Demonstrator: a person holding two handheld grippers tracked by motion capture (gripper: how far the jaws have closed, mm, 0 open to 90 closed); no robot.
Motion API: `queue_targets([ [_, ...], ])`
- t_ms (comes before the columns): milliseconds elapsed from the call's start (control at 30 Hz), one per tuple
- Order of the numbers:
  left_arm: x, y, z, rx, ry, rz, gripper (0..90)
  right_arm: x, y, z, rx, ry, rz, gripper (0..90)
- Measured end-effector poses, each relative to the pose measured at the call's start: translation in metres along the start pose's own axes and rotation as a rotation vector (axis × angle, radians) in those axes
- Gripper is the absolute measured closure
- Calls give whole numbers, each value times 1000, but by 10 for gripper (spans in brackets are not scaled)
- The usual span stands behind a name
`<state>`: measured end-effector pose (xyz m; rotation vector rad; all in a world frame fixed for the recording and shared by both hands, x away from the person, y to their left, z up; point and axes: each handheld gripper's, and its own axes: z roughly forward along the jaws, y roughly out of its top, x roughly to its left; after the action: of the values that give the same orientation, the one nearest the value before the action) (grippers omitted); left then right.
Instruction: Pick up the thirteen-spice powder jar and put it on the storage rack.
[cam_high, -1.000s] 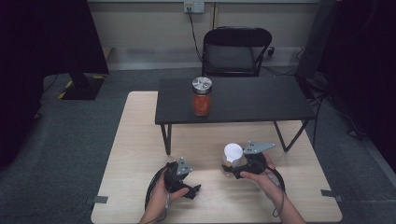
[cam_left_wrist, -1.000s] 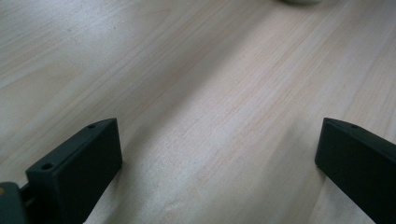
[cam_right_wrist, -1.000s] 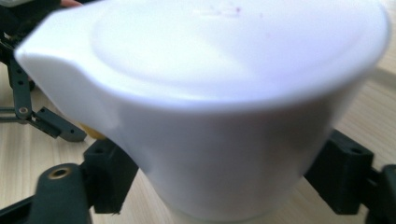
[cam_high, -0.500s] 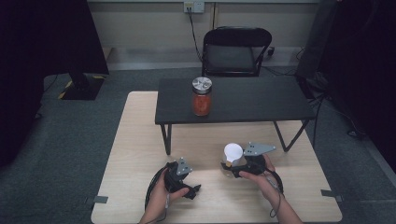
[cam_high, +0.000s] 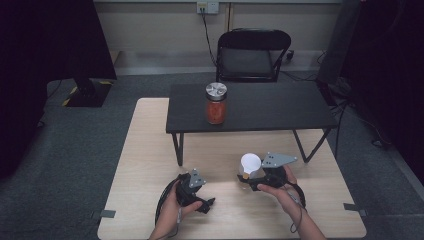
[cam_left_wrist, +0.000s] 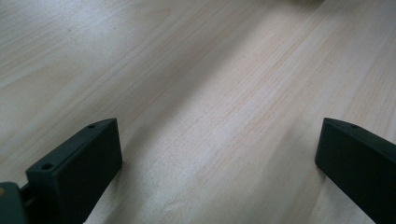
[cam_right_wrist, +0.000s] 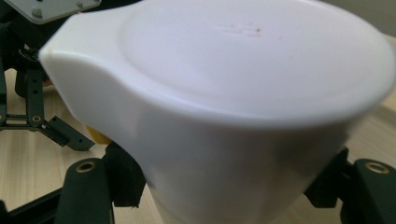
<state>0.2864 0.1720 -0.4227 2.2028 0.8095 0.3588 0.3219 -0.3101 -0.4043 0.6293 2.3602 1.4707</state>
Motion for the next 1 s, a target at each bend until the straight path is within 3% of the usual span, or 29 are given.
queue_targets([
  [167, 0, 0, 0, 0, 0, 0, 0, -1, 10, -13, 21, 0, -10, 307],
  [700, 0, 0, 0, 0, 0, 0, 0, -5, 20, -64, 6, -36, 23, 307],
  [1000, 0, 0, 0, 0, 0, 0, 0, -8, 27, -82, 1, -54, 35, 307],
])
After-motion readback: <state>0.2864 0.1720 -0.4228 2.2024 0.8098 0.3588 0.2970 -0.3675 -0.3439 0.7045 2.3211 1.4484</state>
